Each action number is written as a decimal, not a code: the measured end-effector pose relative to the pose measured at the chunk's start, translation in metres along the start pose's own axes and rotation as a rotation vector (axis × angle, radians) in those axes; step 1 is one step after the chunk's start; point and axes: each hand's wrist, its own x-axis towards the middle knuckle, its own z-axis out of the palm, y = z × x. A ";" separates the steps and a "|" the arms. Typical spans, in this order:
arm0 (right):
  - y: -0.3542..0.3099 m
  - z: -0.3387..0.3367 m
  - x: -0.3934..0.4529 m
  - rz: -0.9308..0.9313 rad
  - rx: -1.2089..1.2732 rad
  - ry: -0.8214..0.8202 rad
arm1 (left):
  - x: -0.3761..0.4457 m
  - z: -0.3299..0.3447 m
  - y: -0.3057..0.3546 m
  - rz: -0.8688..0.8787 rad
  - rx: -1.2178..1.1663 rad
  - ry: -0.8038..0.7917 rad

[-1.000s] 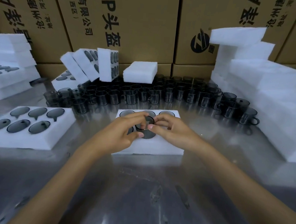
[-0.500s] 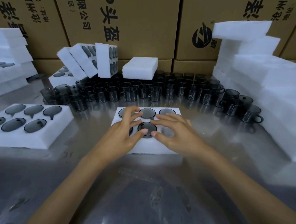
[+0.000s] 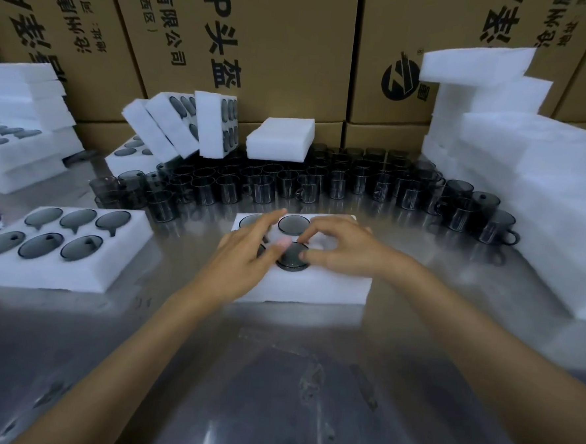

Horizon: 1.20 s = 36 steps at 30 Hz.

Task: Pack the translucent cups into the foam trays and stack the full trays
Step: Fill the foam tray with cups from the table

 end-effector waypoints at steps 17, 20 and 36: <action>-0.008 0.045 0.033 0.013 -0.208 0.131 | 0.069 -0.072 -0.157 -0.589 0.830 0.142; -0.008 0.045 0.032 -0.008 -0.158 0.179 | 0.065 -0.067 -0.149 -0.508 0.625 0.192; -0.025 -0.021 -0.008 0.072 0.553 0.202 | 0.047 -0.050 0.052 -0.046 0.062 0.170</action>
